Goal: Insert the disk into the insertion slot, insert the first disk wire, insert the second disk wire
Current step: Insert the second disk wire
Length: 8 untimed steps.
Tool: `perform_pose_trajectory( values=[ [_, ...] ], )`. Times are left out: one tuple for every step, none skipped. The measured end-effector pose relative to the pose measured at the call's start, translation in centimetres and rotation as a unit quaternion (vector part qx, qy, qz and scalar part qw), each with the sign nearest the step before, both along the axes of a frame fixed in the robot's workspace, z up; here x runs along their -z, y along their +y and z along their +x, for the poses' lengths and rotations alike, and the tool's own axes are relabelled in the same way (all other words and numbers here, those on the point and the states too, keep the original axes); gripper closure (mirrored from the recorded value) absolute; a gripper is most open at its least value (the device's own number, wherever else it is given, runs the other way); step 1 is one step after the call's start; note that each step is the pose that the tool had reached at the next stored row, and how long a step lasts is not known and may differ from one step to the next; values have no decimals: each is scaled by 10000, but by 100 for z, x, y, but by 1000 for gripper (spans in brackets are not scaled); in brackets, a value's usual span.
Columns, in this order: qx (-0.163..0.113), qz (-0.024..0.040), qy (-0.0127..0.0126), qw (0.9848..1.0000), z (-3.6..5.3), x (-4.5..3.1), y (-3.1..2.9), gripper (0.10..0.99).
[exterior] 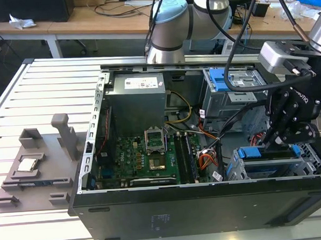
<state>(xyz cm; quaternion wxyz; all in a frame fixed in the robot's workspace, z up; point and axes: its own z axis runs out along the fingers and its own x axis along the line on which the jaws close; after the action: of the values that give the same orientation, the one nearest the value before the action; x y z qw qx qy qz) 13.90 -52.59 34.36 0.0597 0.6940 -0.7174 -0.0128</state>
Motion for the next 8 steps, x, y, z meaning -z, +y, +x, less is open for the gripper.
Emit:
perform_pose_trajectory(
  values=[
    [0,0,0,10000,0,0,0,878],
    [0,0,0,10000,0,0,0,878],
    [0,0,0,10000,1,0,0,878],
    [0,0,0,10000,1,0,0,878],
    [0,0,0,10000,1,0,0,878],
    [0,0,0,10000,1,0,0,878],
    [0,0,0,10000,1,0,0,863],
    [0,0,0,10000,1,0,0,863]
  ],
)
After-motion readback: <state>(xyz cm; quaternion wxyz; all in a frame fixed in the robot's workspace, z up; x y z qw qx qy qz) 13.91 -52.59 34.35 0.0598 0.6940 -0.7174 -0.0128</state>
